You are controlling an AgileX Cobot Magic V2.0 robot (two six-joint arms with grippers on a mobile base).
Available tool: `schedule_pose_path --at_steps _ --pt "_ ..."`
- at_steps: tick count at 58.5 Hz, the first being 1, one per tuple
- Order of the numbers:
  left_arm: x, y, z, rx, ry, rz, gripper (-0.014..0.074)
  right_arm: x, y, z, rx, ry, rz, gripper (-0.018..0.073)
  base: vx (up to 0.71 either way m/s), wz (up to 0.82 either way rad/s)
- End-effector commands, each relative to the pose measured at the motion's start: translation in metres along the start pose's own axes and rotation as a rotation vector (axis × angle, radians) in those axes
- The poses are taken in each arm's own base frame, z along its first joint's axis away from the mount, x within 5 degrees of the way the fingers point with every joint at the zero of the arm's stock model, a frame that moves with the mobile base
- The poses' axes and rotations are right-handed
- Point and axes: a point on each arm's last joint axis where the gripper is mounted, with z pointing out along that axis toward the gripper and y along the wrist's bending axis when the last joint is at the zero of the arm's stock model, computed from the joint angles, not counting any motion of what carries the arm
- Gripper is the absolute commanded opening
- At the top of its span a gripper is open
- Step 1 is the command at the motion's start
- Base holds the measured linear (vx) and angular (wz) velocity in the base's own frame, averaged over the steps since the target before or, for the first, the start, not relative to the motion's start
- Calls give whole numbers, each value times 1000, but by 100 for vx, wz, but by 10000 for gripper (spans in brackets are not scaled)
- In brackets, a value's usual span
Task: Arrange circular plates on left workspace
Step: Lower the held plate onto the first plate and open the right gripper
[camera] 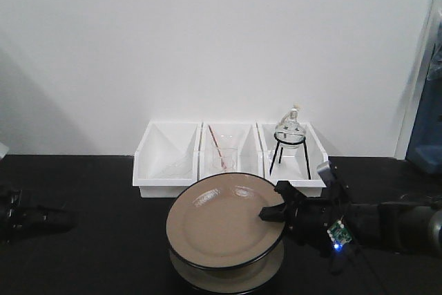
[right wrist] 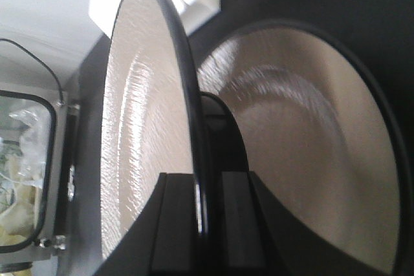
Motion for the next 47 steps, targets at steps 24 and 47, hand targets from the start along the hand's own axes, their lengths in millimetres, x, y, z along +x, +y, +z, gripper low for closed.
schedule_pose_path --at_steps 24,47 --pt "-10 -22 -10 69 -65 28 -3 -11 28 -6 -127 -56 -55 172 0 0" --pt "-10 -22 -10 71 -63 28 -3 -11 23 -5 -59 -73 -570 449 0 0"
